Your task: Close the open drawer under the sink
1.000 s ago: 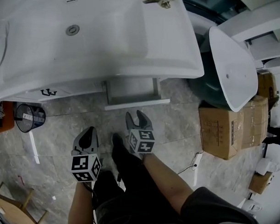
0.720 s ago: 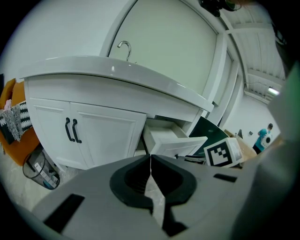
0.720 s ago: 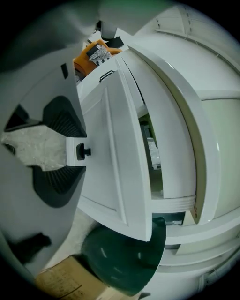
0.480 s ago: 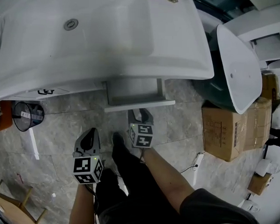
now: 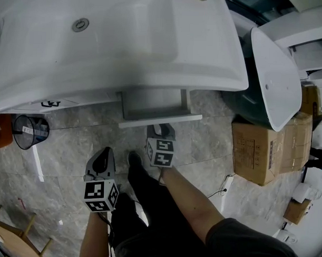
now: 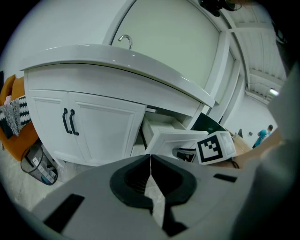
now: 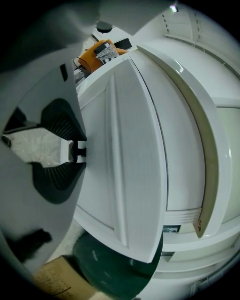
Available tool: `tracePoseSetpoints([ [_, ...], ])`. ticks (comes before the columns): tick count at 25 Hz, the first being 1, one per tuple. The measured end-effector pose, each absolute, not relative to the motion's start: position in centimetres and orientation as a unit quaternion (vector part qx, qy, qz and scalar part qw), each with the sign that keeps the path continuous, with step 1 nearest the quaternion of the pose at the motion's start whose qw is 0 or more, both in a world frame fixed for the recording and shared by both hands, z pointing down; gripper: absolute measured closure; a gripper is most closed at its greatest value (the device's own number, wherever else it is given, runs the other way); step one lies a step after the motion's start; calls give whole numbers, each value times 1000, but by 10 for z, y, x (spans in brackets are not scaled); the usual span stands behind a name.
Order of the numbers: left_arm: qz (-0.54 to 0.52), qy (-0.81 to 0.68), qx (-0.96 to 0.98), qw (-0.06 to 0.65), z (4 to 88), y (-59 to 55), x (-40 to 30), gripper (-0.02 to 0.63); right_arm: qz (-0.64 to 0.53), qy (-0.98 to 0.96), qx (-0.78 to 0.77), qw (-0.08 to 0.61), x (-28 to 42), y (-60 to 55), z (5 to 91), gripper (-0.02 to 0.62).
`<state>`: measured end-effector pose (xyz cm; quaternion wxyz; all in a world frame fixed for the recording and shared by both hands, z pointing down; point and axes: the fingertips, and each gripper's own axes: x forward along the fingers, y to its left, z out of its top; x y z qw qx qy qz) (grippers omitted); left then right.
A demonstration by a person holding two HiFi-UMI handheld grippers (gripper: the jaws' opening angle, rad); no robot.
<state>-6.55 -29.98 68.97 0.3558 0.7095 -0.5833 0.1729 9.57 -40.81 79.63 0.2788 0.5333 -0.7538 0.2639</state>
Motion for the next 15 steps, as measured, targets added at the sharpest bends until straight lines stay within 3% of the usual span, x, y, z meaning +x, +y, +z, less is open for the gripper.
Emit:
tracePoseSetpoints([
  [15, 178, -582, 712, 350, 694, -323, -66, 591, 259, -763, 535, 255, 83, -458, 792, 445],
])
